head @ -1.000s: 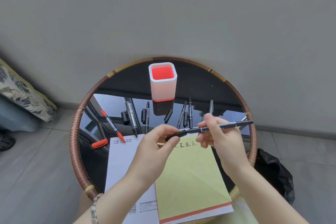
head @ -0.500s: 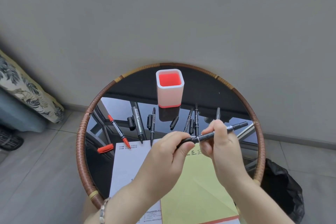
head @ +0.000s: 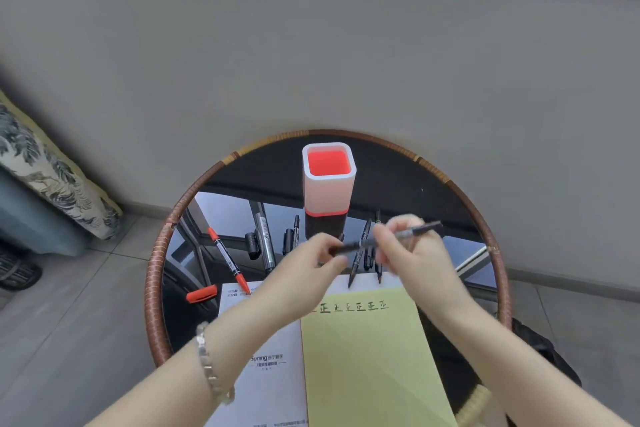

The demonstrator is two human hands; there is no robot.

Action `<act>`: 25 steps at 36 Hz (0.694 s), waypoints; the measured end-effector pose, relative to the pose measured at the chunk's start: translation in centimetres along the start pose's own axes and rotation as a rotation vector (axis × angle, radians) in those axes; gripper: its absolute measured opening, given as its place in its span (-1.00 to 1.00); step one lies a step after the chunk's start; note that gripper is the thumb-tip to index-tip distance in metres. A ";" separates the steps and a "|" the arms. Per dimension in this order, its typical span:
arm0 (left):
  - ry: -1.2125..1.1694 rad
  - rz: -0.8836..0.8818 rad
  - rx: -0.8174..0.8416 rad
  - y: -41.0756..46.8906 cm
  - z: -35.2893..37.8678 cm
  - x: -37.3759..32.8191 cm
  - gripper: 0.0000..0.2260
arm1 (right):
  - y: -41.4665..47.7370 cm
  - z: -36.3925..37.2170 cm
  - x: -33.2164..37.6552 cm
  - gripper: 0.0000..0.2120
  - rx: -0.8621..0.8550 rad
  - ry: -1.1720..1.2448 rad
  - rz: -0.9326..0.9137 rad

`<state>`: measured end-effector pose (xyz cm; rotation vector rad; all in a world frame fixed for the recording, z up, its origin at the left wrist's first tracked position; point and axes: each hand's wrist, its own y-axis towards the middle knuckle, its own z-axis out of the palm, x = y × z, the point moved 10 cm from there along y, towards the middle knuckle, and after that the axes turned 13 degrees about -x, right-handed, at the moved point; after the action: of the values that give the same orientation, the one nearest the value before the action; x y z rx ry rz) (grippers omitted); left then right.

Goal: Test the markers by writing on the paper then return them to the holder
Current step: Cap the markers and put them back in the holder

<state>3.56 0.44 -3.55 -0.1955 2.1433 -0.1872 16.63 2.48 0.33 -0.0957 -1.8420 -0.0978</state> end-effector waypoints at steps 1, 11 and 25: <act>0.047 -0.014 -0.027 0.3 -0.6 0.5 -0.79 | 1.0 -0.4 1.3 -0.86 -0.042 0.002 -0.069; 0.222 -0.021 -0.114 0.4 -3.2 2.7 -0.76 | 10.9 3.4 5.6 -0.86 -0.163 -0.256 -0.245; 0.345 0.045 -0.034 0.3 -0.2 2.5 -0.76 | 8.8 -5.3 -4.3 -0.78 -0.193 -0.591 -0.012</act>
<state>2.04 0.21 -5.50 -0.1419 2.4932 -0.1674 23.89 10.55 -2.22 -0.2711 -2.4198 -0.2790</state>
